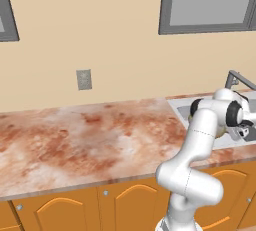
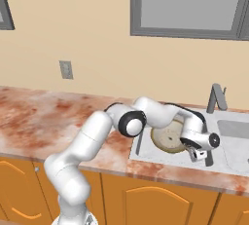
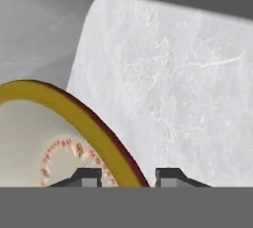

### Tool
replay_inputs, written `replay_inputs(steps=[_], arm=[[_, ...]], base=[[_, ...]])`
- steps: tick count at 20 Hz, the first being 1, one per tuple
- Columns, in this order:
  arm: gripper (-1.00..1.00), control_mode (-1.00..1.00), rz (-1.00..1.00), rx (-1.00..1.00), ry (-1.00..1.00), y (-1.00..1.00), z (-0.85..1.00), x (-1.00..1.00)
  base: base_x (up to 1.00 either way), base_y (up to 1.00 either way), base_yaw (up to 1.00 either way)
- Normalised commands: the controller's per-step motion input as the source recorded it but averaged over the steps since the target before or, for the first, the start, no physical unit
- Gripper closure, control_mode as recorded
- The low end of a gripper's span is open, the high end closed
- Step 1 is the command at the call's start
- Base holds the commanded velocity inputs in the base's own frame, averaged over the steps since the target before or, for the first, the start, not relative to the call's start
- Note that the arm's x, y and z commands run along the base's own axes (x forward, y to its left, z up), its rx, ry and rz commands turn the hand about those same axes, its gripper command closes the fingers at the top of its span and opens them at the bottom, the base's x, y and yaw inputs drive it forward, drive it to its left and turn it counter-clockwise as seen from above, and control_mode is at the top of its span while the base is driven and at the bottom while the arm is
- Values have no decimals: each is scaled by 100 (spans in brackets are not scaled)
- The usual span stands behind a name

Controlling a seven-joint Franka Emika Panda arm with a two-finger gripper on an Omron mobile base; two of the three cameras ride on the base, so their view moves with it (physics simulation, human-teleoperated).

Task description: Place the bowl in the left basin and the jug in the right basin of the sink.

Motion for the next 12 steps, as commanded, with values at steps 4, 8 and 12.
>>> replay_inputs(steps=[4, 8, 12], arm=[[100, -100, 0, 0, -1, 19, 4, -60], [100, -100, 0, 0, 0, 33, 0, -35], [100, -100, 0, -4, 0, 40, 0, 1]], base=[[0, 0, 0], [0, 0, 0], [0, 0, 0]])
